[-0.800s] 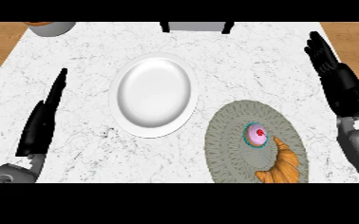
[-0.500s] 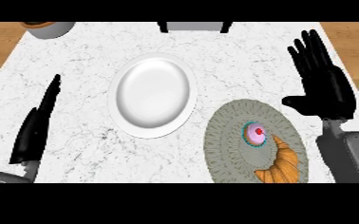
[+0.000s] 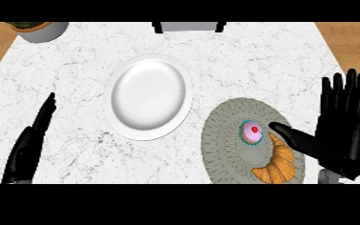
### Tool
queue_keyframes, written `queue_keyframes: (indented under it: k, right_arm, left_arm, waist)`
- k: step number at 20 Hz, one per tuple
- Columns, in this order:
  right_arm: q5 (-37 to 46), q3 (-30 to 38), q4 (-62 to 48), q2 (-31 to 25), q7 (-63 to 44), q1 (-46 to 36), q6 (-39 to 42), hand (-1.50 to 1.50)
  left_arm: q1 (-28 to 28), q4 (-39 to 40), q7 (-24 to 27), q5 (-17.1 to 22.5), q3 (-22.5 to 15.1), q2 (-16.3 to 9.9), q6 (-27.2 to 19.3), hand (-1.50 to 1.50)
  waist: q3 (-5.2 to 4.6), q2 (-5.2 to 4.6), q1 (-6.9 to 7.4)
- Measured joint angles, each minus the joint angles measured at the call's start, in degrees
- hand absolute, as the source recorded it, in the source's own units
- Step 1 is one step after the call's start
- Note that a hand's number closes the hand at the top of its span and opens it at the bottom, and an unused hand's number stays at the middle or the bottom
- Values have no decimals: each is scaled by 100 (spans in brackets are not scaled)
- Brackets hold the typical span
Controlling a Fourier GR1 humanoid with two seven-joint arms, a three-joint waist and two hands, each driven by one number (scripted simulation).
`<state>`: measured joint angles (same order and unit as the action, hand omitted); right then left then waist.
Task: Pick the cupcake from the placemat and place it in the plate
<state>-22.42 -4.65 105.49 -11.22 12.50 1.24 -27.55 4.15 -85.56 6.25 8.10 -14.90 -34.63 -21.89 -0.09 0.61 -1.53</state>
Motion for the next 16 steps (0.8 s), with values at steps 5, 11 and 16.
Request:
queue_keyframes:
  k: [5,11,16]
  right_arm:
    - [57,-201,1131,-176,21,1239,337,-150]
    - [634,-357,1656,-1329,-980,1778,687,-150]
    - [983,-273,1939,-2251,-2208,1730,912,-150]
  left_arm:
    - [25,160,217,16,155,96,249,0]
    - [32,109,224,46,268,56,390,0]
    - [1,95,200,-16,308,77,424,0]
  waist:
    - [6,-28,50]
    - [0,-44,108]
    - [-3,-59,157]
